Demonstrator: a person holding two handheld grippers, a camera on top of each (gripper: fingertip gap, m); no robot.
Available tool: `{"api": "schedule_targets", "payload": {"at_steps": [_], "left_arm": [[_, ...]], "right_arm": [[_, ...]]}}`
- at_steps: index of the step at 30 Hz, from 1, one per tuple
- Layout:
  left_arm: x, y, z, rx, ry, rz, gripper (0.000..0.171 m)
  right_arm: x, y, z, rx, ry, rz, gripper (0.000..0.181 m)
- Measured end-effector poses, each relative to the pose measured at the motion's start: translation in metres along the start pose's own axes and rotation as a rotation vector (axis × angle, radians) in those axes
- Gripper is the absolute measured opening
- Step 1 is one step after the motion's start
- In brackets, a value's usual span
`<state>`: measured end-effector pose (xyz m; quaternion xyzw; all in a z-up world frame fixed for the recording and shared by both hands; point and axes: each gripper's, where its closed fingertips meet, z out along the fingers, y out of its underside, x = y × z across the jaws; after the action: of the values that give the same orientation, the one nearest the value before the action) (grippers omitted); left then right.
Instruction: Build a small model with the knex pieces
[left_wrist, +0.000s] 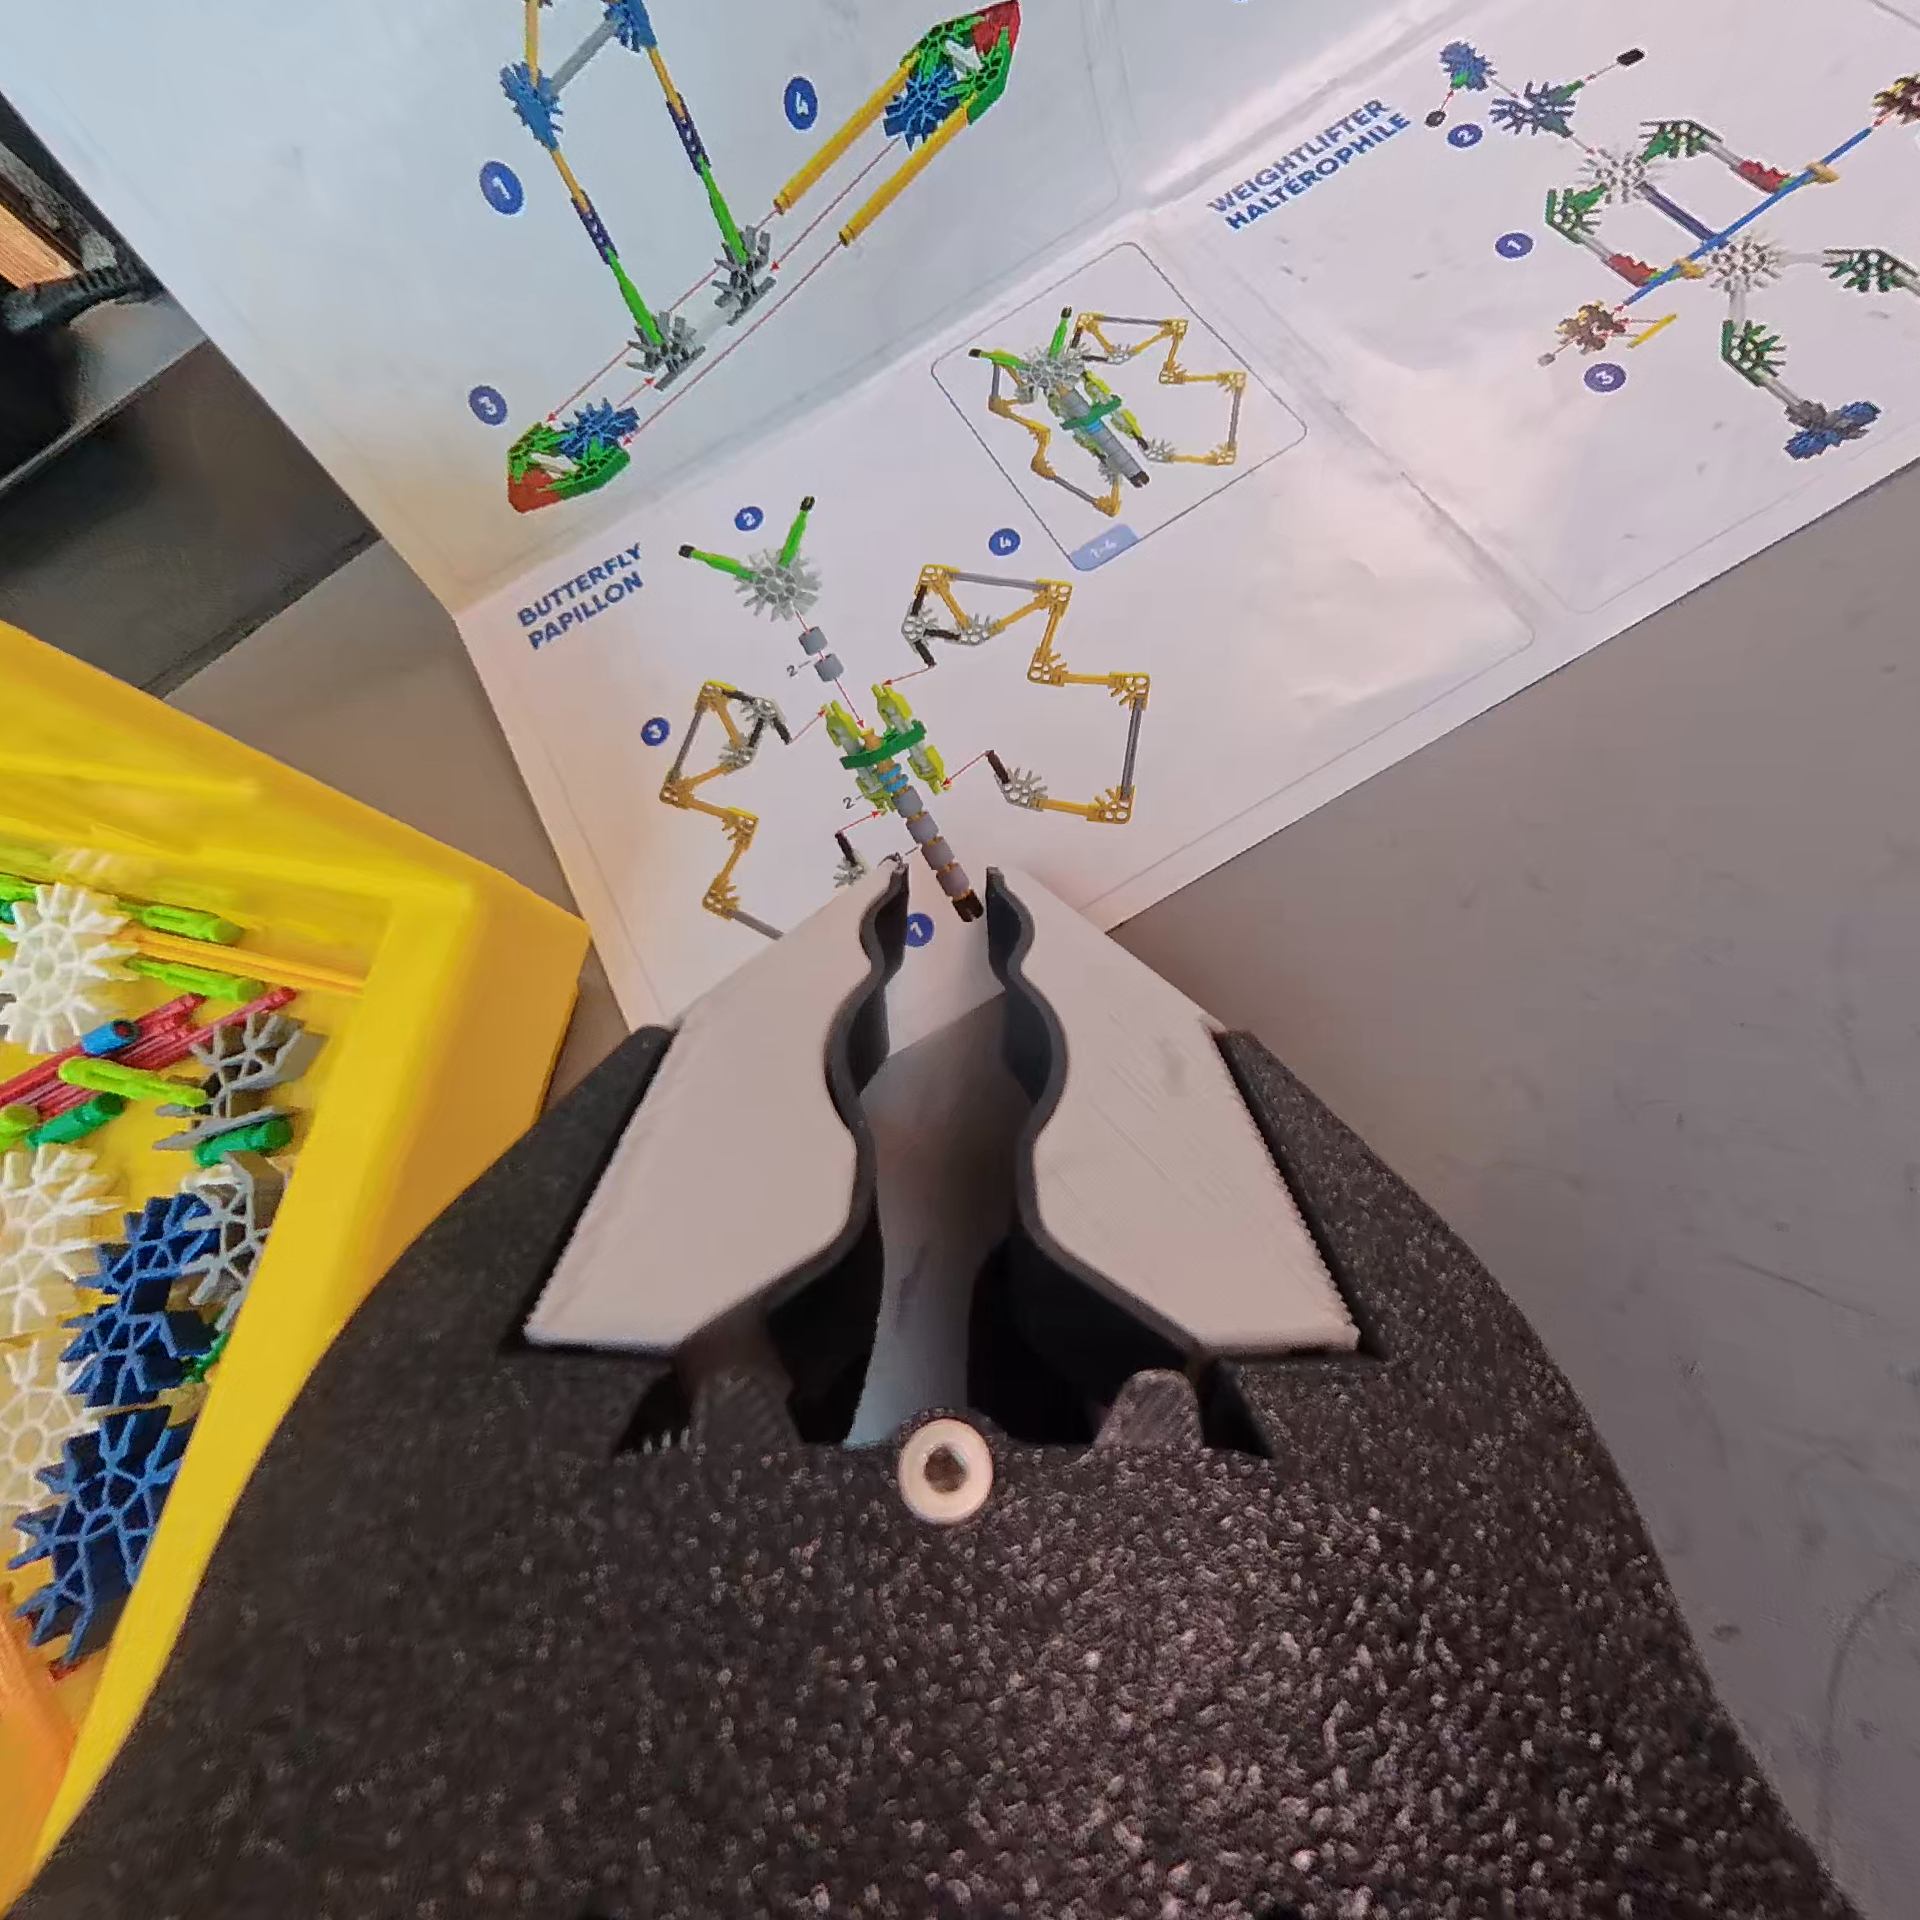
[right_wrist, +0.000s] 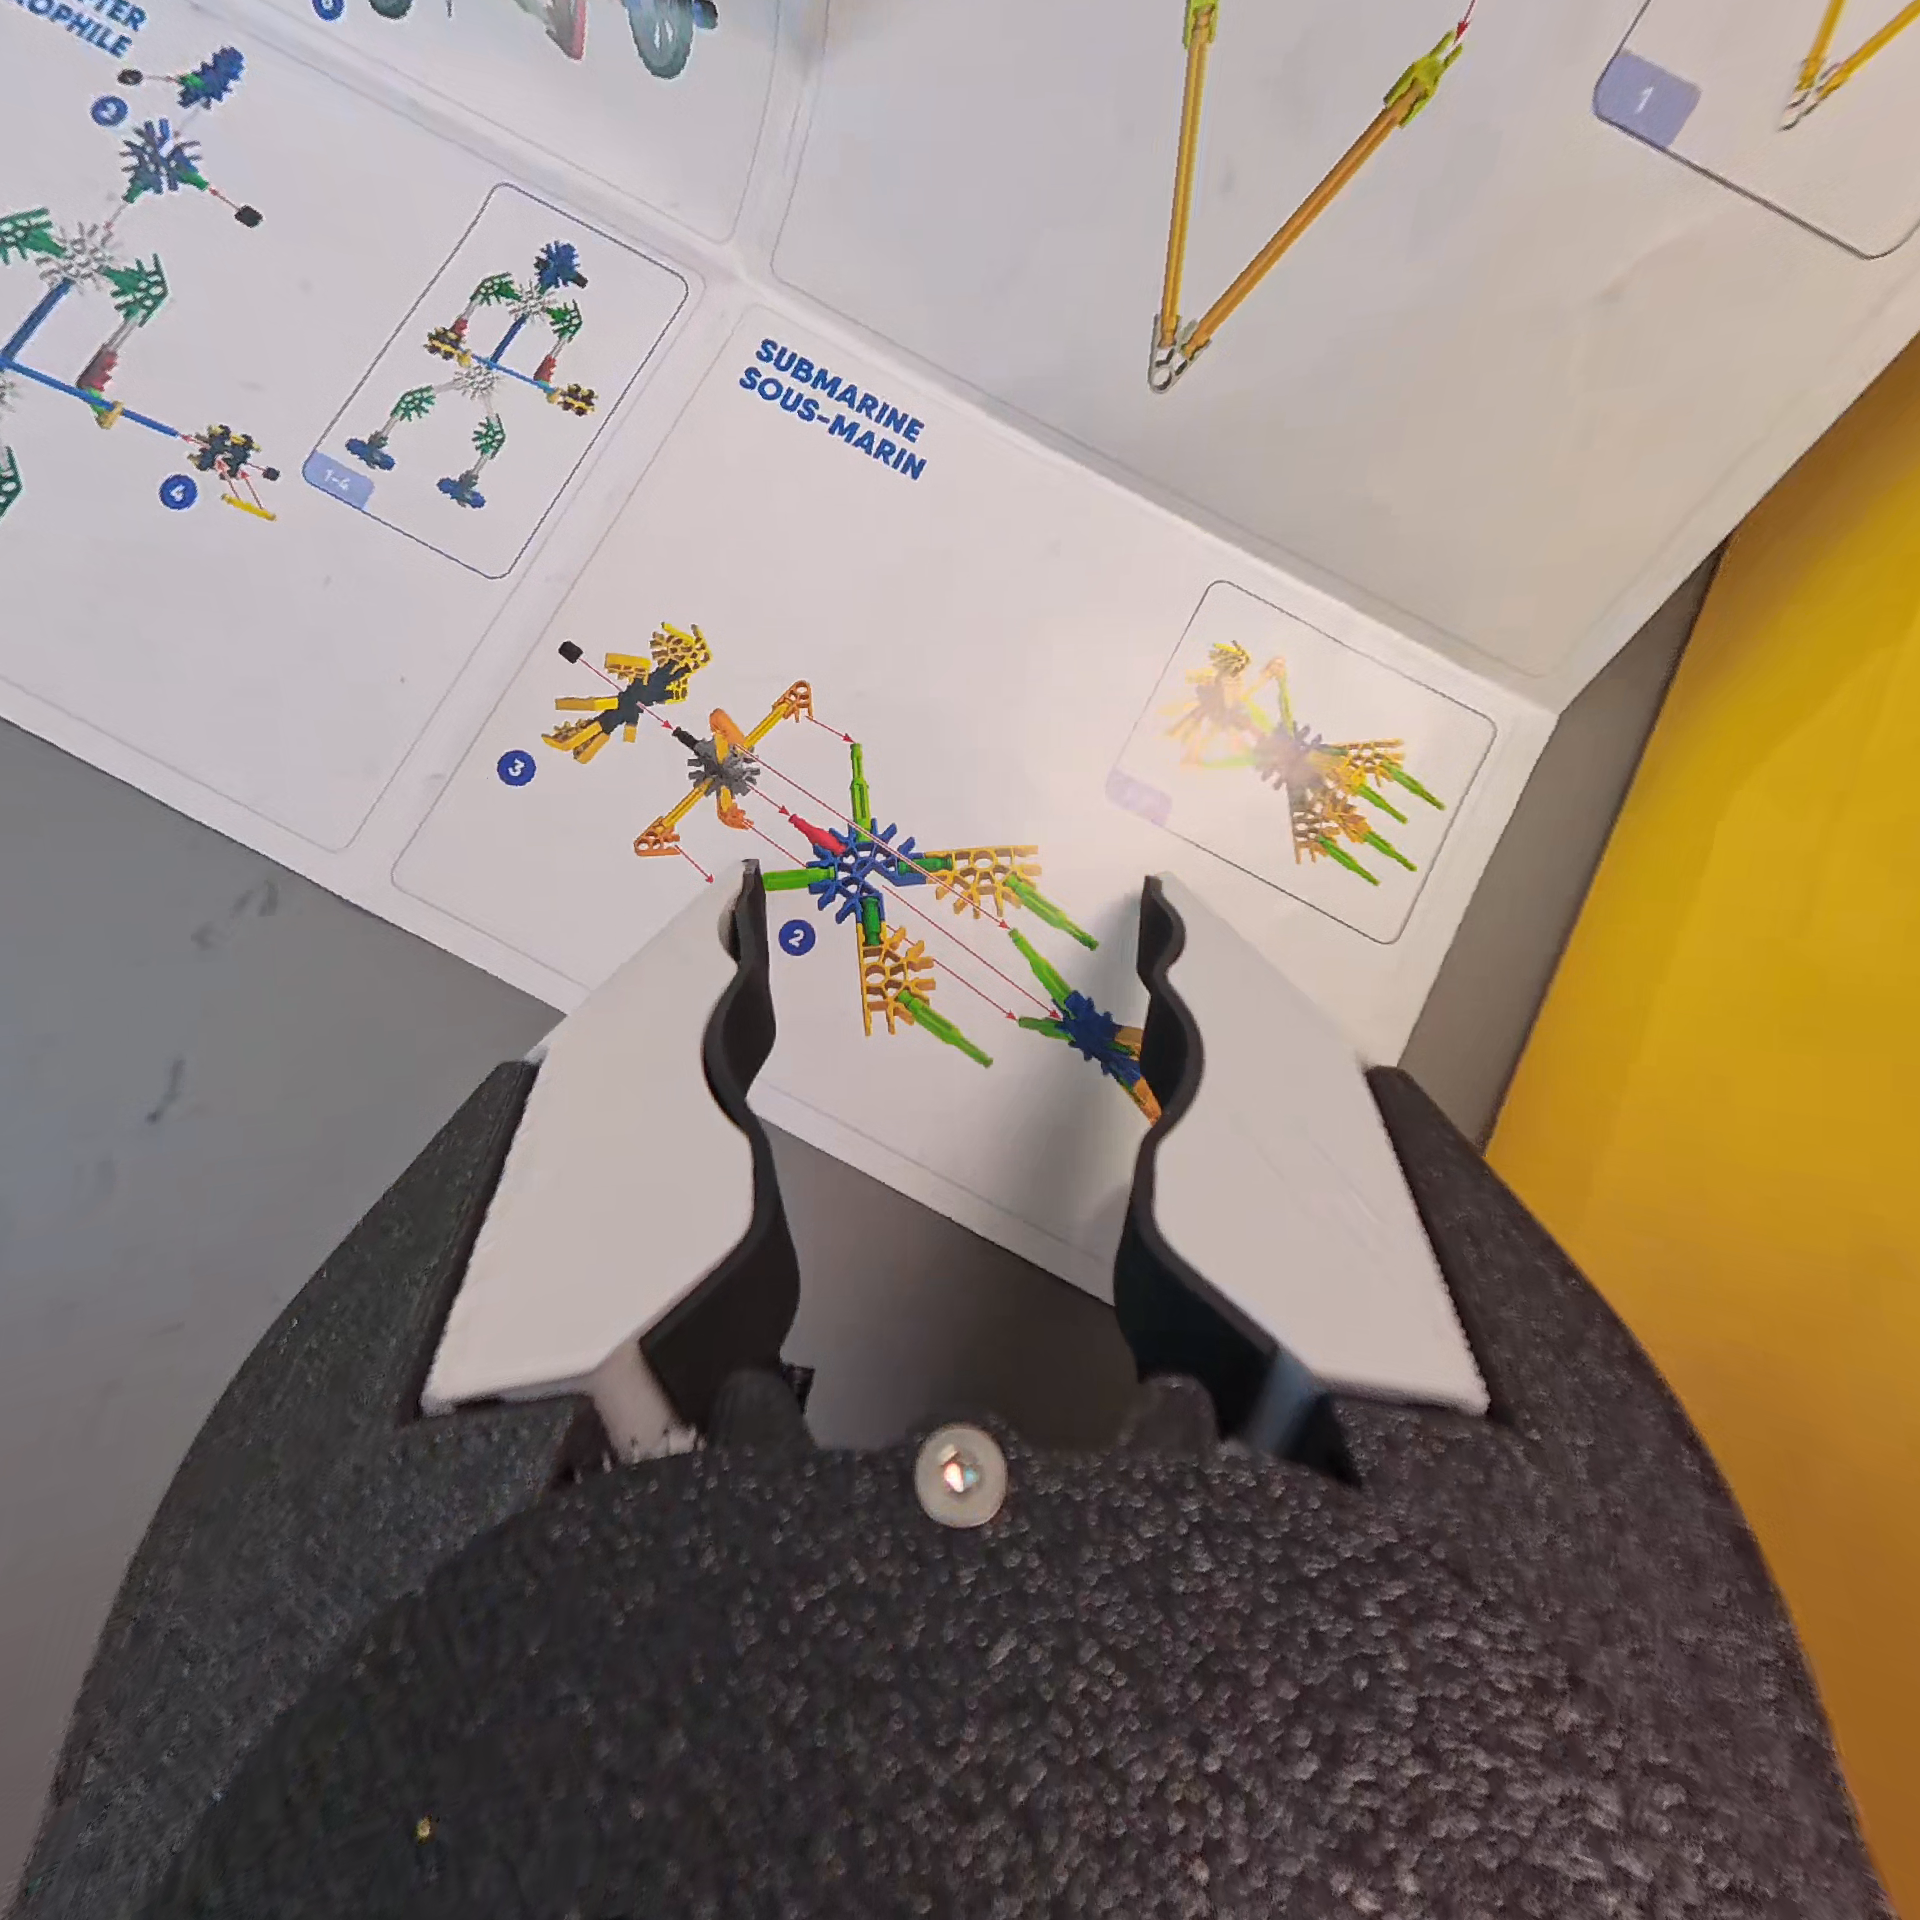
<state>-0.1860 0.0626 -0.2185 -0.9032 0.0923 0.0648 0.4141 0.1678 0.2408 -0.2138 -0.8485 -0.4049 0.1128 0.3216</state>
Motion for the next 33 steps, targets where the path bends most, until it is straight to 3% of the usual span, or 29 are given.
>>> {"api": "schedule_targets", "payload": {"at_steps": [9, 17, 33], "left_arm": [[-0.001, -0.001, 0.001, 0.002, -0.008, -0.010, 0.015], [-0.004, 0.000, 0.000, 0.002, -0.011, -0.034, 0.019], [-0.012, -0.018, 0.022, -0.003, -0.105, 0.026, 0.010]], "right_arm": [[0.001, -0.015, 0.013, 0.049, -0.007, 0.012, 0.070], [0.022, -0.021, 0.021, 0.070, 0.030, 0.037, 0.089], [0.037, -0.052, 0.037, 0.127, 0.186, -0.069, 0.080]]}}
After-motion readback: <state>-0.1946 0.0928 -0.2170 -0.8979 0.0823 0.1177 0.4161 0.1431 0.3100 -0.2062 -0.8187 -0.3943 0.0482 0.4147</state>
